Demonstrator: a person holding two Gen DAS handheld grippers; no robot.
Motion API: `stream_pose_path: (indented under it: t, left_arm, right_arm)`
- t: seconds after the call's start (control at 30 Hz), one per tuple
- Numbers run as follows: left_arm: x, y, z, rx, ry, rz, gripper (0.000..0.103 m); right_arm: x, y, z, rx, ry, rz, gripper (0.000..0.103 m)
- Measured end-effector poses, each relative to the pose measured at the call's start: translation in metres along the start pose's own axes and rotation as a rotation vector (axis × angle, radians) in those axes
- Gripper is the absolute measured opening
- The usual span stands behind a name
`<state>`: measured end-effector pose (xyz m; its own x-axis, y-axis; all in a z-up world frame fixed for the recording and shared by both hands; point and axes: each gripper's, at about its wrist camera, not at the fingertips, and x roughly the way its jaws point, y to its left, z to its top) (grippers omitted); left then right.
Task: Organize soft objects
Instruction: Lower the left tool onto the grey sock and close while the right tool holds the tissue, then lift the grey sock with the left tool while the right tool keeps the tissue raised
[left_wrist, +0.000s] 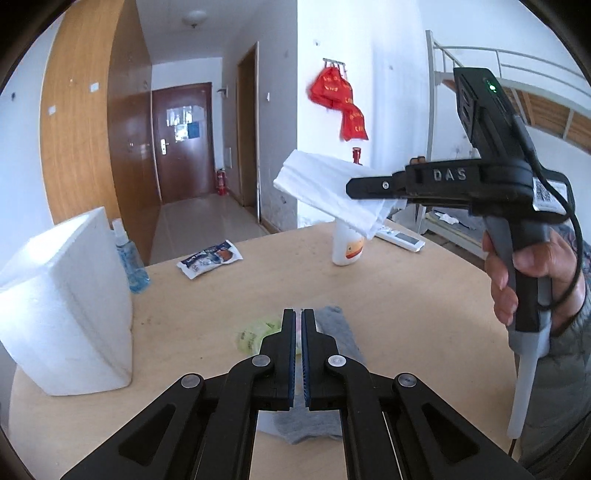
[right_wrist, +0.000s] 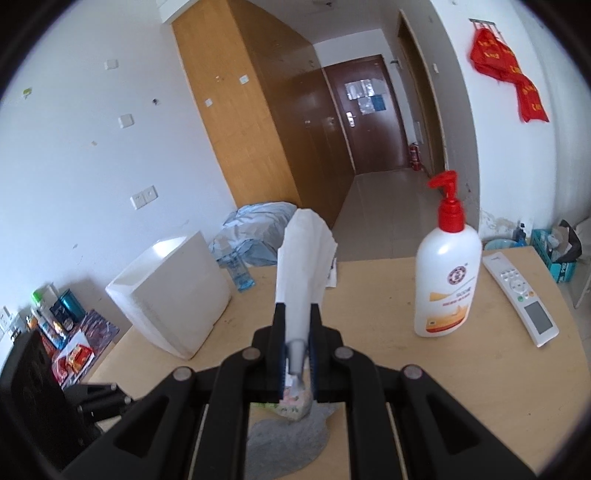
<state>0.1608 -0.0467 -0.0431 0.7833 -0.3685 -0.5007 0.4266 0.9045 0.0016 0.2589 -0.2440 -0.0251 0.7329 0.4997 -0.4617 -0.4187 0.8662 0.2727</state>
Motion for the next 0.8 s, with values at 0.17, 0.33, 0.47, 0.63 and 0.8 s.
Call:
stream_pose_path:
  t: [0.17, 0.33, 0.47, 0.63, 0.8]
  left_arm:
    - [0.019, -0.007, -0.009, -0.009, 0.092, -0.099, 0.003]
    - [0.045, -0.02, -0.023, -0.013, 0.174, -0.126, 0.003]
    - [0.055, -0.019, -0.025, -0.068, 0.207, -0.074, 0.003]
    - [0.062, -0.038, -0.032, -0.022, 0.238, -0.038, 0.005]
    - [0.071, -0.05, -0.038, 0.019, 0.278, -0.011, 0.006]
  right_arm:
    - [0.005, 0.002, -0.005, -0.02, 0.022, -0.009, 0.013]
    - [0.0, -0.002, -0.009, -0.02, 0.019, -0.017, 0.013]
    - [-0.003, -0.008, -0.013, -0.009, 0.021, -0.022, 0.013]
    - [-0.002, -0.009, -0.016, -0.017, 0.036, -0.014, 0.013]
    - [-0.006, -0.012, -0.02, -0.028, 0.037, -0.035, 0.013]
